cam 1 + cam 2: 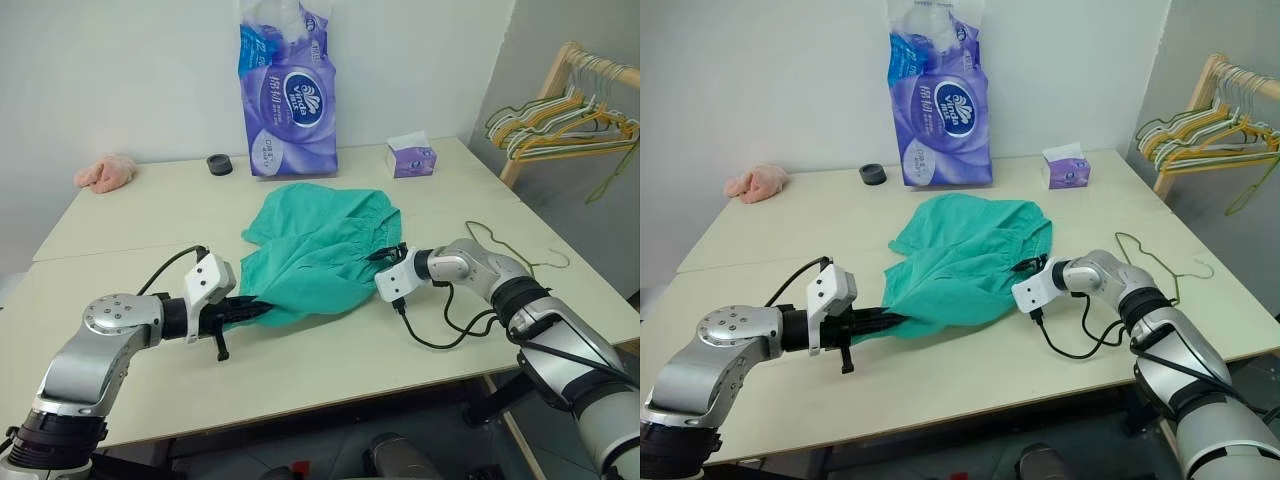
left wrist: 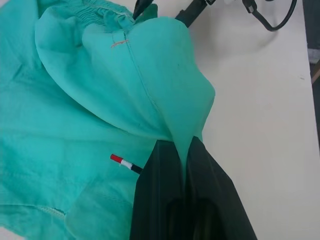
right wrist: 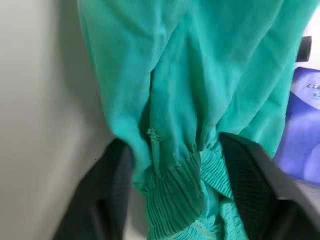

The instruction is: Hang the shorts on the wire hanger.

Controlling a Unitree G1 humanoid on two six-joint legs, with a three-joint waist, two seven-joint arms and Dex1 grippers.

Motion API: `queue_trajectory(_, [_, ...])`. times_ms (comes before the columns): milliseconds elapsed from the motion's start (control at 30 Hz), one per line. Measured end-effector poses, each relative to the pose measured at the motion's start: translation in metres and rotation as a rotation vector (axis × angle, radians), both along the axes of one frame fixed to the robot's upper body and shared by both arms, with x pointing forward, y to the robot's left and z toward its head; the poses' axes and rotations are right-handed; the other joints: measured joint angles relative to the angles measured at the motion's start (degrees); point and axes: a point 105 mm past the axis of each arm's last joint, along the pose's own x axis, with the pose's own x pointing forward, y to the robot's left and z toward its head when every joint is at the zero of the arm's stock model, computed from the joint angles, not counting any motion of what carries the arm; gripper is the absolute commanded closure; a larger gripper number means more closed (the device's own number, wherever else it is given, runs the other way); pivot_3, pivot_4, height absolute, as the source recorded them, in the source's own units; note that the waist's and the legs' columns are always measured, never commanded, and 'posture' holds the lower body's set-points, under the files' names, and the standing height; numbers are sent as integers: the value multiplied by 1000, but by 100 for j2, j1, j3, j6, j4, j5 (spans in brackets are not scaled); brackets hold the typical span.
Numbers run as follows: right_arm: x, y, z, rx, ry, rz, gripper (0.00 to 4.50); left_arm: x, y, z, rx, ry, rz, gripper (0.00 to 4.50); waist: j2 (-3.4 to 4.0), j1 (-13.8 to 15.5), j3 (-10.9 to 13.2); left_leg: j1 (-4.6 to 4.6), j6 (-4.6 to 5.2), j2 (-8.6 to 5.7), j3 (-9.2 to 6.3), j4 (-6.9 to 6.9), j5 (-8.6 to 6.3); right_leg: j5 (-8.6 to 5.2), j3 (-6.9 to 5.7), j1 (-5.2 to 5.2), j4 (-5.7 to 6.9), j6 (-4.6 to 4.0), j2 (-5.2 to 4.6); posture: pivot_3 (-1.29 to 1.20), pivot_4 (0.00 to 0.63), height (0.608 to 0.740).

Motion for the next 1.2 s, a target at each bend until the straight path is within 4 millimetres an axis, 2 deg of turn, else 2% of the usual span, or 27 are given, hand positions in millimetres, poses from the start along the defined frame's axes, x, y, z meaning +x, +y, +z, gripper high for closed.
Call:
queue_trajectory(167, [11,6,30,163,-107,-37,4475,3,7,-5,16,-8,41,4500,1,-6,0,0,0,0,0,0,0,0,-1,0,1,0,0,-217,7,740])
queue_trajectory(267, [16,8,65,268,-184,-28,4475,8,13,-7,31,-22,75,4500,0,0,0,-2,0,0,-1,0,0,0,-2,0,-1,0,-1,-223,12,740])
queue_trajectory(333, [12,-2,77,259,-192,-7,4475,6,14,-7,40,-15,63,4500,-1,12,0,-2,0,-3,-1,0,0,0,-3,4,-6,0,-5,-230,17,740])
queue_trajectory(400, [0,-18,69,217,-138,12,4475,-4,13,-11,61,21,21,4500,-11,10,-7,-2,1,-1,-3,-1,-1,-1,-5,7,-11,1,-5,-234,19,740])
queue_trajectory(533, [-39,-41,17,108,102,20,4475,-35,6,-25,87,154,-90,4500,2,1,1,-1,2,0,0,-1,-1,-1,-1,6,-6,0,-6,-244,19,740])
queue_trajectory(600, [-57,-44,3,63,201,33,4475,-49,3,-31,103,214,-146,4500,26,-18,17,4,2,1,4,-1,-1,-4,2,4,2,-5,-4,-244,19,740])
queue_trajectory(767, [-81,-43,15,20,316,64,4475,-72,0,-33,123,288,-233,4500,31,-1,20,16,2,7,1,-6,-2,-14,-4,12,3,-17,1,-245,21,740])
queue_trajectory(933, [-113,-51,8,-41,501,66,4475,-88,-1,-37,119,354,-264,4500,28,52,27,19,2,5,3,-2,-2,-15,-4,18,0,-17,-1,-240,23,740])
queue_trajectory(1033, [-132,-57,7,-85,602,77,4475,-107,-4,-40,107,423,-305,4500,29,53,29,22,1,6,4,-5,-3,-23,-5,19,0,-27,-2,-238,23,740])
queue_trajectory(1200, [-148,-59,10,-112,699,77,4475,-125,-8,-43,88,472,-335,4500,28,55,32,27,1,8,3,-8,-3,-34,-9,21,2,-37,1,-240,22,740])
